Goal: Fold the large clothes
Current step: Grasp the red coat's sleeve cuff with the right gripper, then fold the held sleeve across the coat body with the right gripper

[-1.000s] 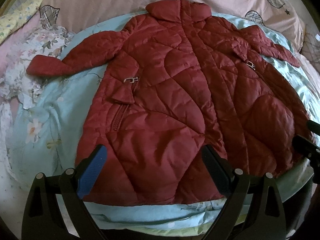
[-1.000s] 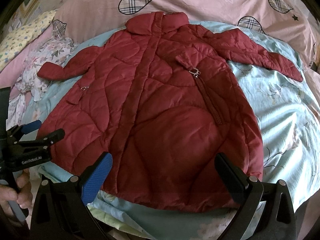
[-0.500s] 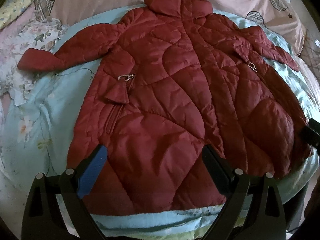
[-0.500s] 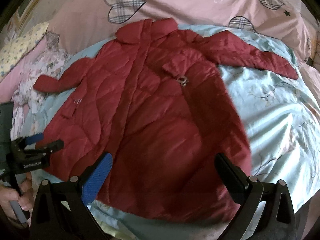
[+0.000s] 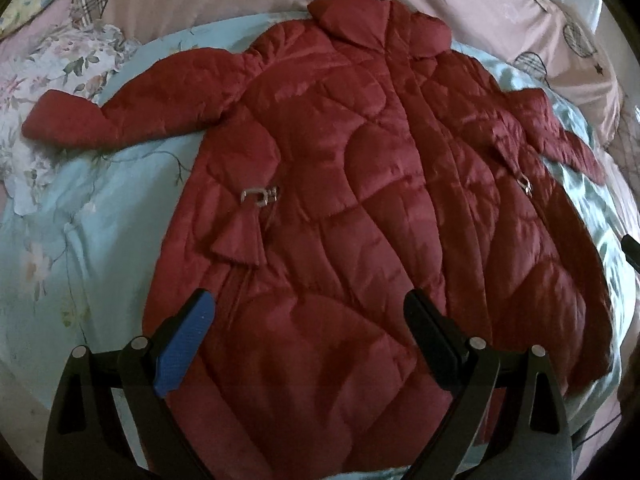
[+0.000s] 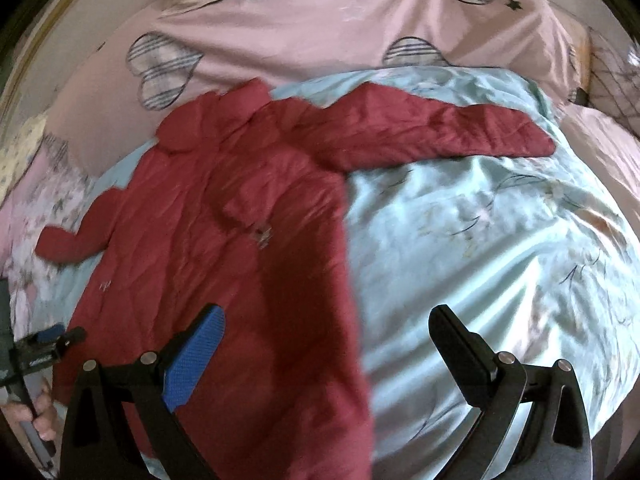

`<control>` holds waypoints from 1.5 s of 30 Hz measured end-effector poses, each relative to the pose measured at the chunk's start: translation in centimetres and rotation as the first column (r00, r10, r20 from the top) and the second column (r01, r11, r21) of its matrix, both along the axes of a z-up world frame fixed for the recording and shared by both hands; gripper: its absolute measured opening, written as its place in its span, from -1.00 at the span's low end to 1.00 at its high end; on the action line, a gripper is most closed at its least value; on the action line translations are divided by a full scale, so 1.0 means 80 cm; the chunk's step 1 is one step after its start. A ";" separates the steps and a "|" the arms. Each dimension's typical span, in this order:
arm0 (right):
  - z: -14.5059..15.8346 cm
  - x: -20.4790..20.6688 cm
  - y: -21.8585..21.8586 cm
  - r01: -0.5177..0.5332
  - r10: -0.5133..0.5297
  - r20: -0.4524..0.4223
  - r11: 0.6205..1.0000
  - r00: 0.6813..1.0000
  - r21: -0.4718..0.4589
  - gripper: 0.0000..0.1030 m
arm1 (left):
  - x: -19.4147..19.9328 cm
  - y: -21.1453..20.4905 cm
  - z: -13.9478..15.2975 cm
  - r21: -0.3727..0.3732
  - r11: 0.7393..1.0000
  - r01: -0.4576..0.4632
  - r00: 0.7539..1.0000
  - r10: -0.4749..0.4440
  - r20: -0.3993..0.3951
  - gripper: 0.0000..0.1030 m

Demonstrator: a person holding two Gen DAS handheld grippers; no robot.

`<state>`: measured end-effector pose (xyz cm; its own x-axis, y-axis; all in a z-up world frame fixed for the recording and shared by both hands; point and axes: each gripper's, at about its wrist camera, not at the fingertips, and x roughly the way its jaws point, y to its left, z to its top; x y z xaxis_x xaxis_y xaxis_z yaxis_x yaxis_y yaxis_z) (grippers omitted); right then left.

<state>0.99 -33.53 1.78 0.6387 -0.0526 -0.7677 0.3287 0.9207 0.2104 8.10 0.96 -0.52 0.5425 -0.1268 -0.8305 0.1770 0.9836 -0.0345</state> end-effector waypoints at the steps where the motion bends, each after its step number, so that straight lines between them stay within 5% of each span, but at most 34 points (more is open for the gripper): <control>1: -0.001 0.004 -0.012 0.013 -0.013 0.003 1.000 1.000 0.008 0.99 | 0.006 0.001 0.001 0.000 1.000 -0.009 1.000 0.009 0.000 0.87; 10: -0.025 0.044 -0.171 0.213 -0.228 0.070 0.961 0.971 0.178 0.94 | 0.049 0.003 -0.015 0.015 0.999 -0.045 0.996 0.046 -0.070 0.87; 20: -0.071 0.084 -0.331 0.418 -0.461 0.066 0.849 0.885 0.323 0.34 | 0.074 0.002 -0.028 0.029 0.996 -0.082 0.996 0.083 -0.041 0.87; 28: -0.121 0.121 -0.384 0.480 -0.524 0.029 0.800 0.851 0.360 0.06 | 0.085 -0.018 -0.038 0.062 0.997 -0.054 0.998 0.056 -0.022 0.87; 31: -0.126 0.129 -0.395 0.479 -0.531 0.051 0.798 0.846 0.366 0.03 | 0.090 -0.021 -0.041 0.059 0.996 -0.060 0.998 0.061 -0.020 0.87; 33: -0.127 0.135 -0.398 0.478 -0.534 0.067 0.800 0.843 0.361 -0.16 | 0.093 -0.022 -0.045 0.053 0.997 -0.059 0.997 0.061 -0.036 0.87; 35: -0.124 0.141 -0.399 0.470 -0.527 0.081 0.809 0.846 0.353 -0.57 | 0.097 -0.024 -0.050 0.045 0.997 -0.057 0.996 0.060 -0.065 0.87; 37: -0.115 0.143 -0.393 0.452 -0.515 0.113 0.822 0.850 0.347 -0.71 | 0.098 -0.026 -0.053 0.048 0.997 -0.056 0.995 0.060 -0.075 0.87; 45: -0.056 0.161 -0.332 0.292 -0.345 0.222 0.926 0.912 0.240 -0.84 | 0.092 -0.026 -0.054 0.042 0.998 -0.044 0.996 0.047 -0.079 0.87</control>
<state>13.85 -60.05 -2.74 0.7888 -0.1505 -0.5960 0.5074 0.7066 0.4931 15.47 -1.08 -4.84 0.4785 -0.0693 -0.8754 0.1305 0.9914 -0.0072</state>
